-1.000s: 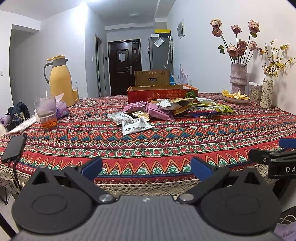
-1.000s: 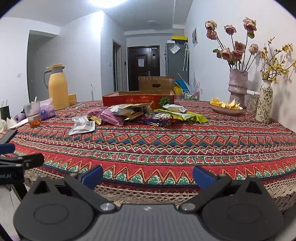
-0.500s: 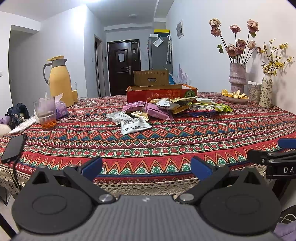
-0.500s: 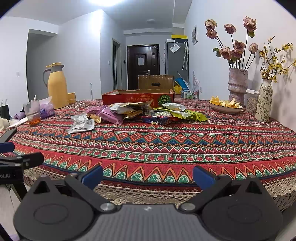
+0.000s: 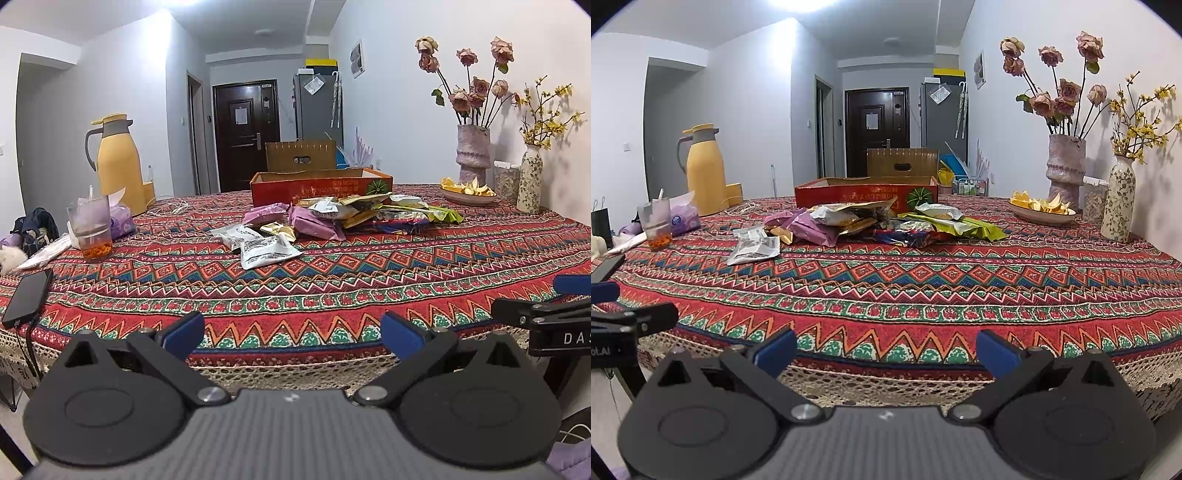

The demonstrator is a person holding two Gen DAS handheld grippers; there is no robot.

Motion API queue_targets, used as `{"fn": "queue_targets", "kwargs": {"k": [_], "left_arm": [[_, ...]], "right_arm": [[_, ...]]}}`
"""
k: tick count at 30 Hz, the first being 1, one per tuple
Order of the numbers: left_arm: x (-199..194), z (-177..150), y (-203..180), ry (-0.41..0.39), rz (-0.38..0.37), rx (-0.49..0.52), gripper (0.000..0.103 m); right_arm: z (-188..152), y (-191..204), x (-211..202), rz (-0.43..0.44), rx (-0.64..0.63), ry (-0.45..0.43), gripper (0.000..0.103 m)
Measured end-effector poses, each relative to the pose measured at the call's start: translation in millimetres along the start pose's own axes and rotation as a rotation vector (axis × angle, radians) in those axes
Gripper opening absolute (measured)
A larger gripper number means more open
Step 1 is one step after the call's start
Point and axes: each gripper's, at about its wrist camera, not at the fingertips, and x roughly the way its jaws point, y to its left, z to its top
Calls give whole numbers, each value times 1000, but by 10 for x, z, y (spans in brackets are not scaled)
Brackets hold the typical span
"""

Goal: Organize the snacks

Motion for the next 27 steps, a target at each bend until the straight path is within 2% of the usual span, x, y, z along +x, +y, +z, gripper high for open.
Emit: {"fn": "queue_targets", "kwargs": {"k": [16, 27], "left_arm": [[15, -19, -15, 7, 4, 5, 103], [282, 127, 123, 45, 36, -18, 103]], "right_arm": [[-13, 14, 13, 3, 0, 2, 103], [114, -29, 236, -6, 2, -5, 103]]}}
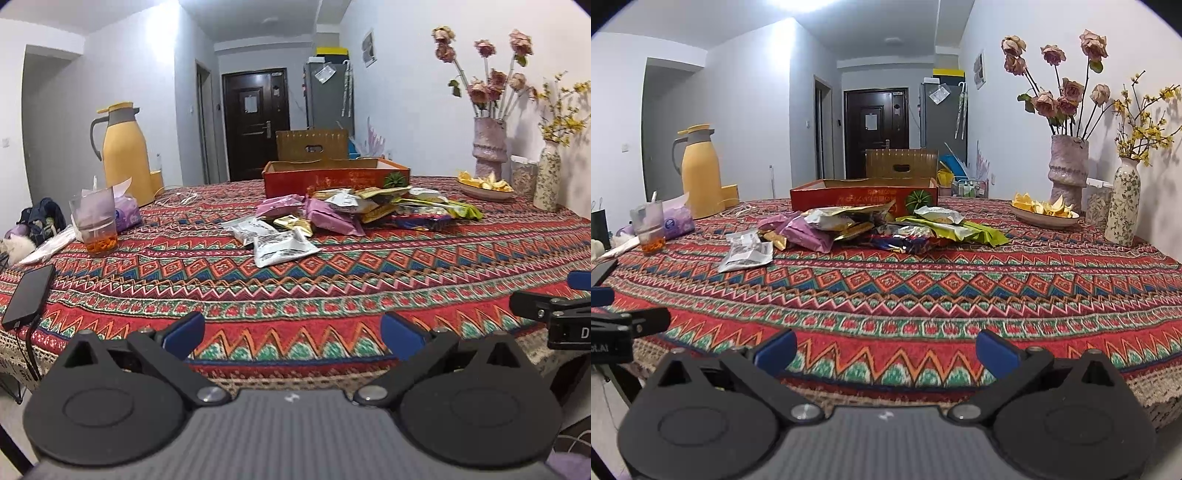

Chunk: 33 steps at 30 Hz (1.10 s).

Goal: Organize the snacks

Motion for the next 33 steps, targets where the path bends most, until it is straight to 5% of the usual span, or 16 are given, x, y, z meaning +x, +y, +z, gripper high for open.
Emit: {"fn": "queue_targets", "kwargs": {"k": [15, 23, 33], "left_arm": [[814, 429, 191, 90, -13, -47, 103], [1578, 752, 91, 144, 9, 35, 103], [2182, 882, 80, 216, -104, -16, 96]], "right_arm": [[399, -89, 556, 7, 26, -18, 103], [765, -4, 966, 14, 8, -5, 103], [1237, 242, 1665, 193, 188, 71, 99]]}}
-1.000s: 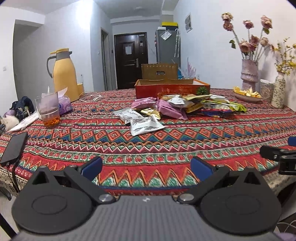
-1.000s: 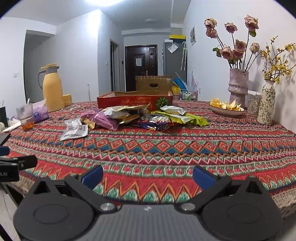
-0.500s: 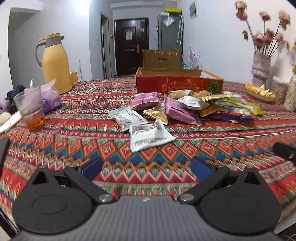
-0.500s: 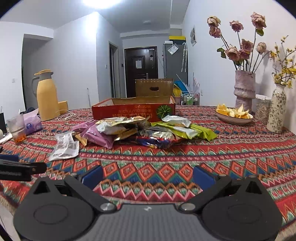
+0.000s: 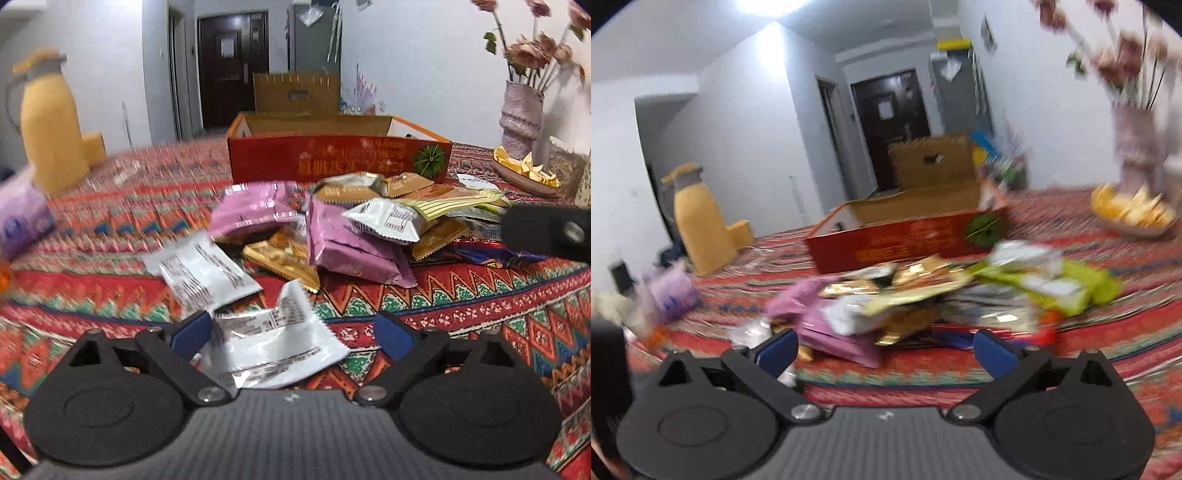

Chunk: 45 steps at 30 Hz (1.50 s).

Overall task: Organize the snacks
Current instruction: 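Reach the right tool into the snack pile and grasp a white packet, then carry the white packet into the orange box and open the right tool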

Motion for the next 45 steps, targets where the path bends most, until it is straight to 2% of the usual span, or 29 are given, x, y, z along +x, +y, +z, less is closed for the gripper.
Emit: {"fn": "queue_targets", "kwargs": {"k": [2, 3, 4, 9, 11, 12, 13, 14, 16, 19, 22, 26, 29, 34, 37, 40, 43, 45], "left_arm": [[76, 26, 72, 25, -32, -56, 88], [90, 38, 107, 21, -38, -74, 77], [82, 39, 135, 7, -32, -80, 58], [70, 42, 291, 6, -54, -104, 28], [30, 40, 336, 12, -80, -109, 25], [6, 38, 352, 13, -99, -105, 24], [-21, 37, 361, 12, -111, -102, 23], [-54, 36, 366, 6, -116, -94, 22], [-133, 33, 367, -9, -119, -73, 21], [-245, 23, 391, -29, -115, -67, 20], [-336, -10, 412, -33, -105, -68, 20], [-461, -92, 411, -9, -106, -71, 20], [-556, -136, 332, -11, -104, -61, 20], [-688, -147, 128, -49, -105, -60, 20], [-737, -88, 43, -66, -98, -65, 20], [-798, 64, 95, -80, -127, -42, 20], [-775, 392, 253, -56, -123, 1, 20], [-753, 684, 336, -82, -104, 32, 20]], "right_arm": [[47, 93, 226, 24, 16, 31, 94], [67, 145, 338, 16, 13, 38, 91], [88, 196, 444, 5, 10, 39, 88], [199, 299, 893, -61, 106, 54, 83], [202, 293, 1046, -93, 157, 71, 82], [187, 291, 1100, -115, 159, 73, 77], [173, 308, 1147, -142, 146, 70, 62], [150, 323, 1187, -171, 127, 68, 53], [130, 310, 1207, -188, 108, 77, 40], [60, 301, 1094, -142, 84, 83, 39], [-41, 344, 849, -104, 9, 94, 39], [-238, 393, 482, -92, -80, 139, 39], [-358, 372, 236, -88, -99, 158, 39], [-370, 204, -87, -83, -104, 117, 39], [-290, 43, -267, -83, -98, 78, 39], [-79, -126, -406, -57, -96, 33, 39], [262, -288, -493, -13, -124, -20, 39], [534, -387, -460, 16, -131, -40, 39]]}}
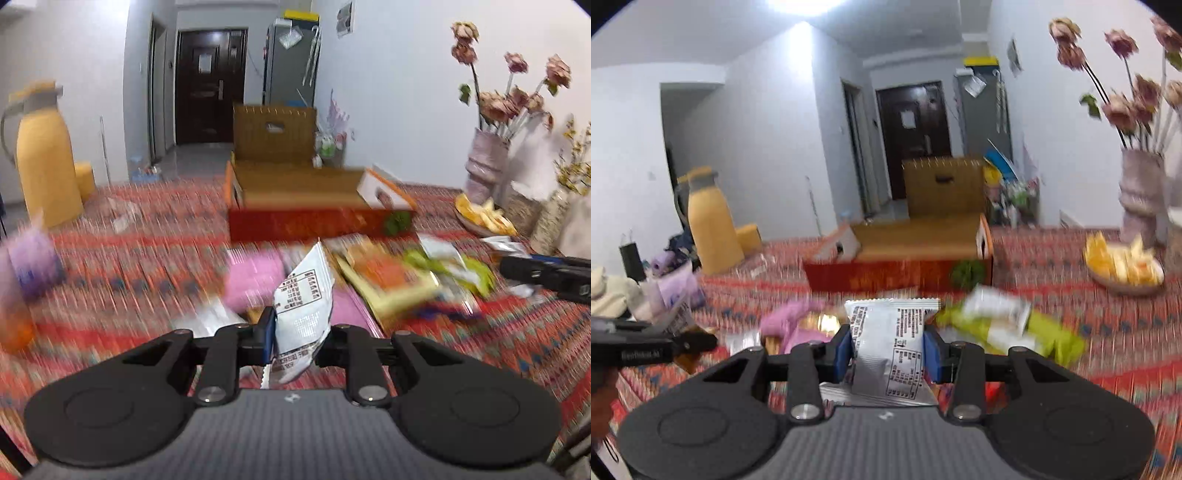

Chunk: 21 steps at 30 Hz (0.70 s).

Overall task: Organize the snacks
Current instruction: 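Carry the white packet into the orange box and open the right tool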

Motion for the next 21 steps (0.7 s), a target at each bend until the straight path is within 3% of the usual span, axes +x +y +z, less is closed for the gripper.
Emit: {"fn": "queue_targets", "kwargs": {"k": [4, 9, 12, 16, 21], "left_arm": [[417, 702, 123, -13, -15, 37, 20], [1114, 1516, 290, -47, 8, -3, 20], [1592, 1906, 382, -28, 5, -13, 20], [2330, 2209, 407, 16, 26, 24, 20], [3301, 2232, 395, 152, 60, 43, 20]], "right_arm": [[590, -243, 419, 100, 41, -9, 39], [1415, -343, 1154, 187, 55, -36, 39], [1845, -345, 1697, 195, 48, -23, 39], [2183, -308, 2555, 148, 48, 48, 40], [2204, -280, 3795, 95, 64, 232, 40]]}}
